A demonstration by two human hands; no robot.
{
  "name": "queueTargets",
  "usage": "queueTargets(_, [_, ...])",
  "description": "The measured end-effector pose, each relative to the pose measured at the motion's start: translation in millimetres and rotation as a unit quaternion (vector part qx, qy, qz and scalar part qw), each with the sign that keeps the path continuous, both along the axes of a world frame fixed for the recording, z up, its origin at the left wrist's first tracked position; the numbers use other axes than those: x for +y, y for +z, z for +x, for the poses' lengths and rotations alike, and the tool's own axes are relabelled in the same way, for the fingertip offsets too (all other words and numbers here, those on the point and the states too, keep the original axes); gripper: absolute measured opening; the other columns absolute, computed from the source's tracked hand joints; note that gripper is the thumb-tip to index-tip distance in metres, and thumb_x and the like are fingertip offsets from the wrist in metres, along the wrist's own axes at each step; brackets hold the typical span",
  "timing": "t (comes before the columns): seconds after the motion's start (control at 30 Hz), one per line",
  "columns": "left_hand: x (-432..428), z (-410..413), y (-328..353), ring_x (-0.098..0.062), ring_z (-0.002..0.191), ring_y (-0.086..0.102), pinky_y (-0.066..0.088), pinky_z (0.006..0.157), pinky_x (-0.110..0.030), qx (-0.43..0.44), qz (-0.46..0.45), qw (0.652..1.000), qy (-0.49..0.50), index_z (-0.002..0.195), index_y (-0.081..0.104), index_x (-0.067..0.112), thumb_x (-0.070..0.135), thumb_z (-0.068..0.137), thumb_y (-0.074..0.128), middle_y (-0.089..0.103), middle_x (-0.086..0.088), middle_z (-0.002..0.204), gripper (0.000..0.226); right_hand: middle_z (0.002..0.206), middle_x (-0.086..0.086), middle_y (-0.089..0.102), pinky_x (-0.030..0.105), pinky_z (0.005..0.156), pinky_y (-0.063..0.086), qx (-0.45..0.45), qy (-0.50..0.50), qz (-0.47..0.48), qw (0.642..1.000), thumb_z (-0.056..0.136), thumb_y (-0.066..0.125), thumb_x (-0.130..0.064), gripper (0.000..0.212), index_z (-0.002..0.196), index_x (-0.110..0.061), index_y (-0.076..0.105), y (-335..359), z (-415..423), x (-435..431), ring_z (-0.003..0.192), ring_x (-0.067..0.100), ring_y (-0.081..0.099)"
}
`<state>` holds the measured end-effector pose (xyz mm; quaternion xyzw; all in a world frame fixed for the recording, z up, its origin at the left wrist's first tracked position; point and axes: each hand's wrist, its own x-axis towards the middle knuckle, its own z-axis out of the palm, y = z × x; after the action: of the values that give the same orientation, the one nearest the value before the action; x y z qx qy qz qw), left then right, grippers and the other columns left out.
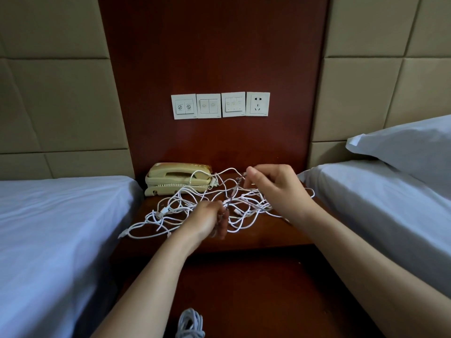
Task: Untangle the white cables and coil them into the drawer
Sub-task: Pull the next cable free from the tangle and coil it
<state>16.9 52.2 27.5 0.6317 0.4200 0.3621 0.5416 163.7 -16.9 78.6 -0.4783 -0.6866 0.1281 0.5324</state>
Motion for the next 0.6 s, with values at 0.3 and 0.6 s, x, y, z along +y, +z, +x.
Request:
queueTargets(0.3, [-21,6,12,-0.004,0.028,0.018,0.018,0.034,-0.015,-0.007,-0.124,0.970,-0.210,0.054,0.040,0.011,0.054,0.097,0.015,0.026,0.006,0.037,0.066,0.041,-0.012,0.027,0.016,0.041,0.018,0.085,-0.052,0.015,0.995,0.097,0.050,-0.018,0.041,0.059,-0.023,0.065,-12,11,21,0.039,0.002,0.021])
queueTargets(0.6, [-21,1,17,-0.003,0.028,0.018,0.021,0.034,-0.015,-0.116,-0.106,0.959,-0.237,0.051,0.040,0.012,0.043,0.099,0.020,0.025,0.007,0.036,0.060,0.040,-0.007,0.038,0.022,0.046,0.025,-0.122,-0.139,-0.079,0.980,0.094,0.054,-0.030,0.040,0.058,-0.013,0.058,-45,31,41,0.041,0.006,0.034])
